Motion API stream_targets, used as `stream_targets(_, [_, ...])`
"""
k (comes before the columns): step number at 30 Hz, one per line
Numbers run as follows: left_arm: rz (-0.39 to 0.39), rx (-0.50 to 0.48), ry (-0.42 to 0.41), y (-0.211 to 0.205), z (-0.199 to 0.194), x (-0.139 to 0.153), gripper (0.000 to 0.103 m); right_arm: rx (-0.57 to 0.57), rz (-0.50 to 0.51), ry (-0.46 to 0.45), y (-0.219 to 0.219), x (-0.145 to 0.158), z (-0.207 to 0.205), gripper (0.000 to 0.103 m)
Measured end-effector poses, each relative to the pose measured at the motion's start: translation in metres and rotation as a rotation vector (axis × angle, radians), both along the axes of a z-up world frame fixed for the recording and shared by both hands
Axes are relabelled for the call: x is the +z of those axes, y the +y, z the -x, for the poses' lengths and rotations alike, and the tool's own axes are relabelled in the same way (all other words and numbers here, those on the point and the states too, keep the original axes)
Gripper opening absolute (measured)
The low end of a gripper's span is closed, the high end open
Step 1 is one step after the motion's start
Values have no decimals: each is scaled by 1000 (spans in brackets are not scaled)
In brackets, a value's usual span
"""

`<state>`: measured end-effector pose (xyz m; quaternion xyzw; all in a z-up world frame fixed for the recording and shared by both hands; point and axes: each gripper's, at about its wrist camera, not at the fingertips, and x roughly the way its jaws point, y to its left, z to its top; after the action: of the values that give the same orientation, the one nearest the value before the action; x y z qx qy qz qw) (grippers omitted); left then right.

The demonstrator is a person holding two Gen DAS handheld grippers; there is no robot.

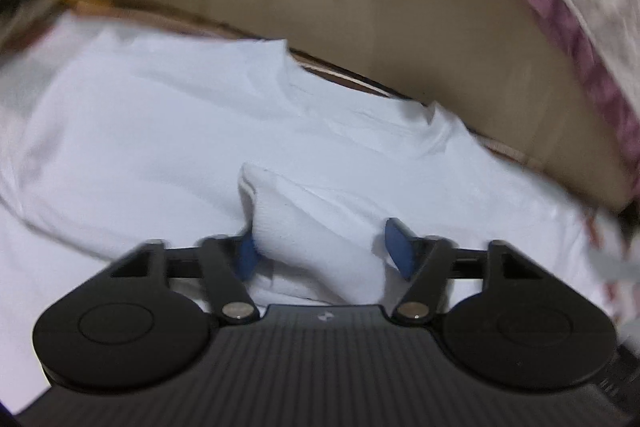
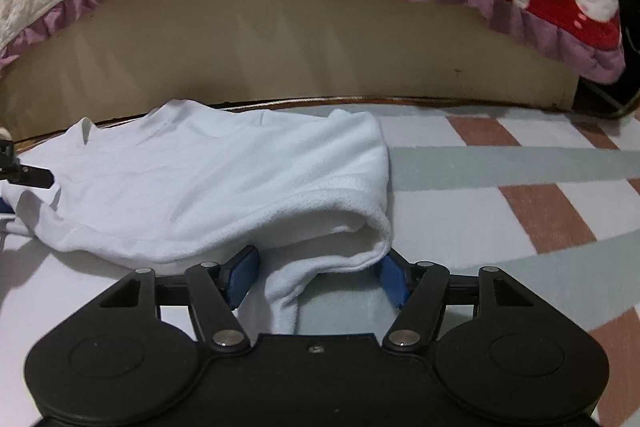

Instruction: Fold clothes

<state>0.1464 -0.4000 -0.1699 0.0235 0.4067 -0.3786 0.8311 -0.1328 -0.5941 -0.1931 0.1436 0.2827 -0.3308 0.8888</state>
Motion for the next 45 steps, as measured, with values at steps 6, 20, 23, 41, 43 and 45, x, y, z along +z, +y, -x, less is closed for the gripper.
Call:
stream_targets(6, [-72,-34,-377,5,36,53,10,20,-30,-57,-6,-1,6,48])
stream_targets(20, [-183,39,-350,40,-21,23,11,35,66,20,-1,0,2,16])
stream_targets(23, [-220,82,-391,46,-28,27,15,38,70,28,-1,0,1,16])
stream_targets(41, [32,-56,2,145,-34,15,50,235,-210,-62,8,54,24,40])
stream_targets(43, [35,-62,-63,140,-34,15,50,193,-403,-229,-13,69,37,43])
stream_targets(45, [55,-57,-81,134,-41,13,50,149,-360,-210,-28,82,22,43])
